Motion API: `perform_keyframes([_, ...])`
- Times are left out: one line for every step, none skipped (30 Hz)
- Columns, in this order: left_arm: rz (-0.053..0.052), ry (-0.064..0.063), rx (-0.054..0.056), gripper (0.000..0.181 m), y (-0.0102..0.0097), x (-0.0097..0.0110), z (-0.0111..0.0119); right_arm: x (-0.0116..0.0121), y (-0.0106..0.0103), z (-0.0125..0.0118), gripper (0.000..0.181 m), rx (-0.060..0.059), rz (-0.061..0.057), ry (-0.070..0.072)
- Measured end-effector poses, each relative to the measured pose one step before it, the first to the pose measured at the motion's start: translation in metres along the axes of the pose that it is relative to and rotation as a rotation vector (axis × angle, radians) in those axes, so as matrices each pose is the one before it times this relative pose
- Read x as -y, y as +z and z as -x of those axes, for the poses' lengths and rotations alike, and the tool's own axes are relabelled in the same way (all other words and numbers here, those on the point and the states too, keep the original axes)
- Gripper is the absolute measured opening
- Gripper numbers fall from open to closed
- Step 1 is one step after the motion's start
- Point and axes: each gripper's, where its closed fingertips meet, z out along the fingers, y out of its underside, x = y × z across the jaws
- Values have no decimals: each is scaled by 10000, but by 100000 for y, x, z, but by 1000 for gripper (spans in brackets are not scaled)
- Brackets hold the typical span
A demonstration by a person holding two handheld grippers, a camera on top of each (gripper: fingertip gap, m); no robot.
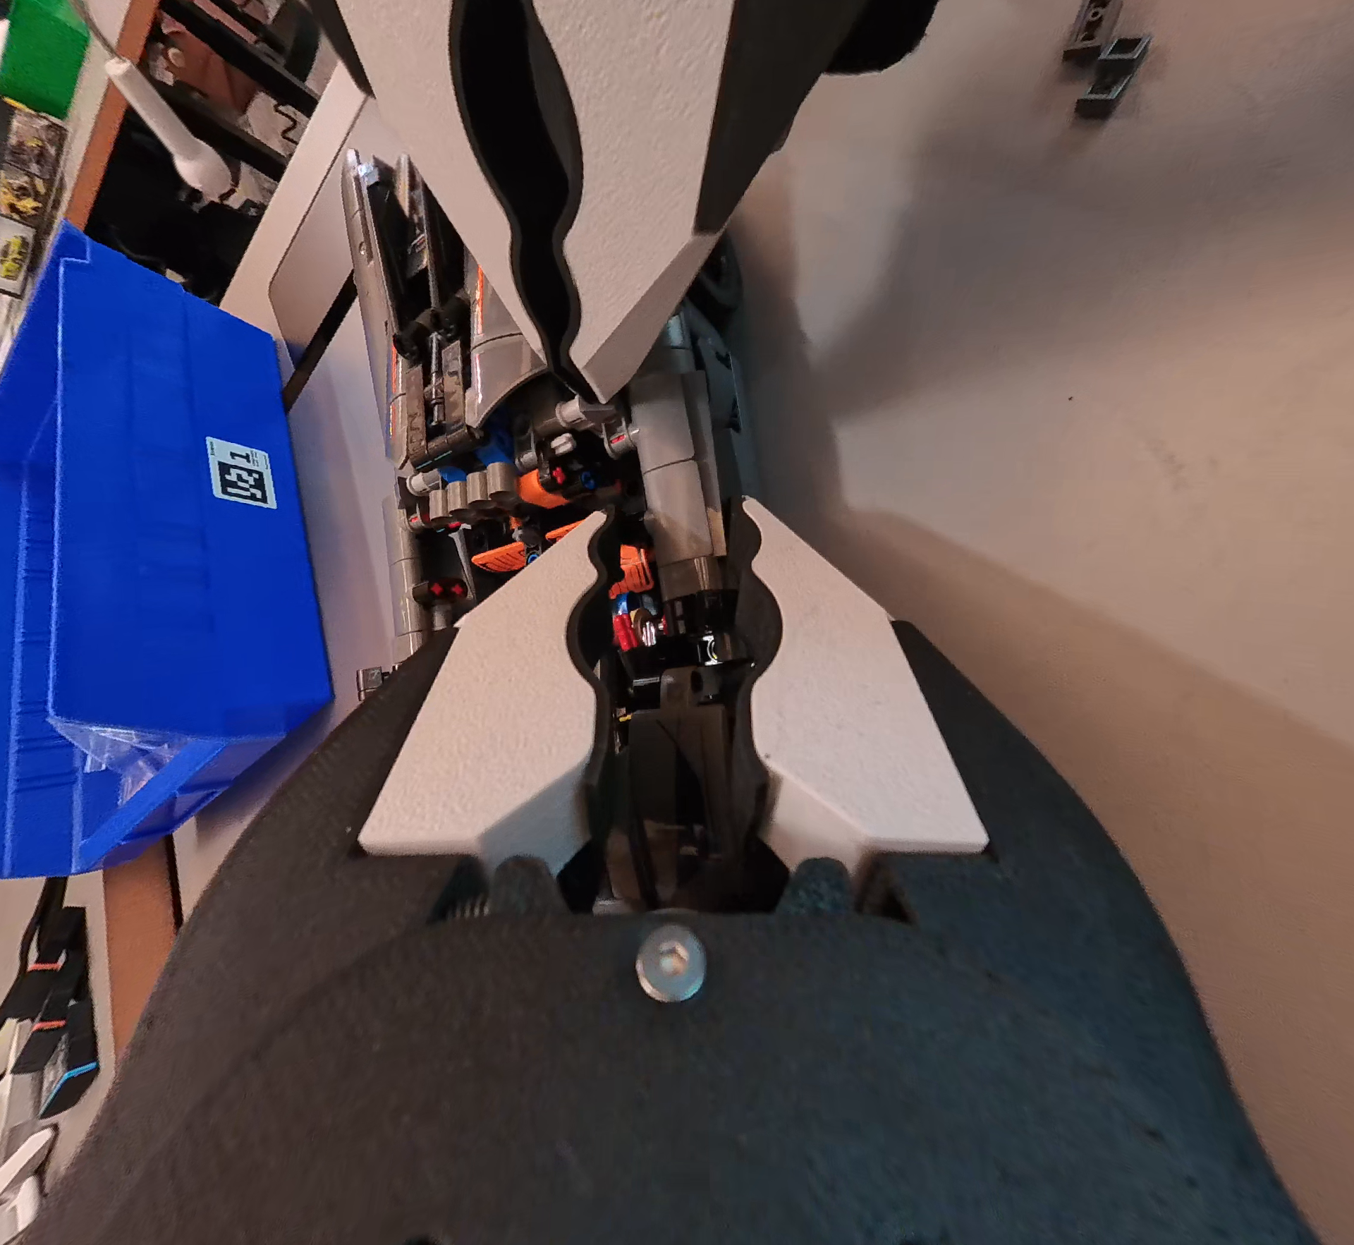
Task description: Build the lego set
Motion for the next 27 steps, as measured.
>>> perform_keyframes([-14,28,23,26,-4,7,-7,3,12,2,0,-16,18,-20])
perform_keyframes([-2,9,11,27,0,-5,10,4,2,5,0,-2,11,4])
perform_keyframes([13,33,31,27,13,-3,-13,-1,6,11,0,-5,14,-2])
perform_keyframes([12,72,57,26,19,8,-7,-24,13,1,0,-5,21,4])
perform_keyframes([5,85,52,26,23,-11,-11,-14,14,7,0,2,20,20])
perform_keyframes([-1,50,32,26,-5,-5,-8,-9,18,12,0,-1,19,3])
perform_keyframes([-5,40,27,26,1,-14,-4,7,3,11,0,-8,19,-17])
perform_keyframes([-7,68,51,26,-2,-2,3,-3,4,8,0,-4,15,-7])
perform_keyframes([3,65,50,26,4,11,6,5,-3,-8,0,10,1,23])
perform_keyframes([-23,13,28,26,-1,21,23,6,-31,-25,0,24,-35,54])
perform_keyframes([-19,18,20,26,-17,20,-1,16,-40,-20,0,41,-81,87])
perform_keyframes([-12,55,45,26,-22,6,-4,12,-45,9,0,54,-94,78])
perform_keyframes([-8,69,48,26,-6,22,12,3,-59,5,0,42,-72,29])
perform_keyframes([-19,103,43,27,4,51,-27,-14,-82,-66,0,0,-36,28])
perform_keyframes([-78,147,30,27,-2,129,-104,-139,-21,-154,0,-49,52,55])
perform_keyframes([6,124,68,27,26,11,5,-164,105,-68,0,-14,46,35])
perform_keyframes([3,-17,24,27,-2,-4,21,52,108,119,0,63,-89,20])
perform_keyframes([-28,-102,4,27,-8,4,46,71,4,61,0,42,-78,13])
perform_keyframes([-23,-58,12,27,-6,-5,65,-9,-108,-21,0,24,-37,7])
perform_keyframes([-22,-65,-23,27,1,26,9,-65,-121,-61,0,25,-32,64])
perform_keyframes([-12,-54,-25,27,16,12,2,-117,-76,-103,0,-9,-3,60])
perform_keyframes([-32,-69,-30,27,-2,-1,21,-86,-42,-79,0,-4,-17,54])
perform_keyframes([-47,-109,-60,27,-23,-13,18,1,-58,-66,0,1,-28,77])
perform_keyframes([-49,-122,-86,27,-22,-3,20,60,-70,-21,0,6,-27,42])
perform_keyframes([-46,-125,-95,27,-23,-18,6,134,-111,13,0,14,-55,14])
perform_keyframes([-34,-101,-66,27,-55,-7,17,129,-192,8,0,18,-26,19])
perform_keyframes([-46,-121,-57,27,-64,8,38,97,-258,10,0,11,34,7])
